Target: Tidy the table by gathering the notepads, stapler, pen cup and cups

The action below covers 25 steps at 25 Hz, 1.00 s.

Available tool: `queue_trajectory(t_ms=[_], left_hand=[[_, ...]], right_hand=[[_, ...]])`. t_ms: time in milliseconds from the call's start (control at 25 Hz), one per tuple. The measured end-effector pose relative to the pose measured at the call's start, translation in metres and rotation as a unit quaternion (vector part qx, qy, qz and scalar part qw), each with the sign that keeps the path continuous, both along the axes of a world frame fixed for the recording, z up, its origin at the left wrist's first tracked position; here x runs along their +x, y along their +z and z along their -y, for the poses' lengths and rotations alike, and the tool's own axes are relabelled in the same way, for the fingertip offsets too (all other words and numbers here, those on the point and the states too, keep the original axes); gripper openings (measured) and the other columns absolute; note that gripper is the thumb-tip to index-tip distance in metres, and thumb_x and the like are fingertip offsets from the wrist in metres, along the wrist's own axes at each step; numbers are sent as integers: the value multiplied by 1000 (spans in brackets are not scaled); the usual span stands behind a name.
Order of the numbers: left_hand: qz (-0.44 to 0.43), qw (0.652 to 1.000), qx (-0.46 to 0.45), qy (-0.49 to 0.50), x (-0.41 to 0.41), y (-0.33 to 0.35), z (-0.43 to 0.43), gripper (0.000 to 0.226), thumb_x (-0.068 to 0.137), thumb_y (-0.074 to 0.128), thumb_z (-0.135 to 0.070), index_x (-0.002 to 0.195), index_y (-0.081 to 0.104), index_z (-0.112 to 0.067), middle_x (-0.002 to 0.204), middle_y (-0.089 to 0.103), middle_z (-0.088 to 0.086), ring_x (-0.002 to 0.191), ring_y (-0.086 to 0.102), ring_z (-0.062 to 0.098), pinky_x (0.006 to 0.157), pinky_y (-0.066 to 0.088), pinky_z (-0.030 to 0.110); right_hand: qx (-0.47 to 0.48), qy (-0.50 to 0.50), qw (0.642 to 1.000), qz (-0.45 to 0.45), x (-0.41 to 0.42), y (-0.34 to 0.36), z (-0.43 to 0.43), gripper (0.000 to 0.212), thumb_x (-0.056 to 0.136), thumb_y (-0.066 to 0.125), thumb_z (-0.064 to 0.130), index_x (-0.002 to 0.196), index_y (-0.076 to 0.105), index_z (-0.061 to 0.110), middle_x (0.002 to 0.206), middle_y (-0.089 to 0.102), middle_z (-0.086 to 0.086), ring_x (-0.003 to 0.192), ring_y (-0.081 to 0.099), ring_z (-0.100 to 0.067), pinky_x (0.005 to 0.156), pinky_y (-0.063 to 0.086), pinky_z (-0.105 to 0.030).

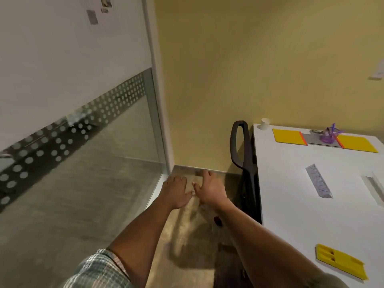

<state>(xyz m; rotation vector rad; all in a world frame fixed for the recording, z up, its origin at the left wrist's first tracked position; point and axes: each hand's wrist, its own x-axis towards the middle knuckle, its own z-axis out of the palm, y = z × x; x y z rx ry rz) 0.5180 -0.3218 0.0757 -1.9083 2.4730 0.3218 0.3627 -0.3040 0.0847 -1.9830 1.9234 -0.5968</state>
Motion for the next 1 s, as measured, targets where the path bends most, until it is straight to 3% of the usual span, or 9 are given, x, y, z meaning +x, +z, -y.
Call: queue_trajectory(t_ms=[400, 680, 1000], left_hand=[[8, 996, -34, -80, -64, 23, 220, 60, 97, 45, -54, 142, 42, -15, 145, 47, 12, 131, 44, 32, 102, 40, 46], [-5, 986, -17, -164, -147, 27, 308, 63, 98, 43, -55, 146, 39, -15, 146, 46, 12, 132, 43, 31, 104, 40, 46], [14, 931, -14, -365, -270, 20, 437, 72, 98, 41, -58, 152, 31, -12, 154, 38, 15, 141, 36, 34, 111, 36, 48]], right_hand=[[-45, -101, 994, -12, -58, 14, 196, 53, 93, 54, 50, 135, 44, 18, 128, 57, -12, 112, 57, -32, 87, 51, -45], [-23, -186, 982, -35, -127, 18, 262, 53, 92, 56, 48, 133, 46, 16, 129, 56, -13, 112, 57, -34, 88, 51, -45], [5, -408, 913, -18, -210, 4, 330, 56, 93, 56, 51, 140, 43, 22, 135, 53, -10, 118, 54, -29, 92, 46, -41]])
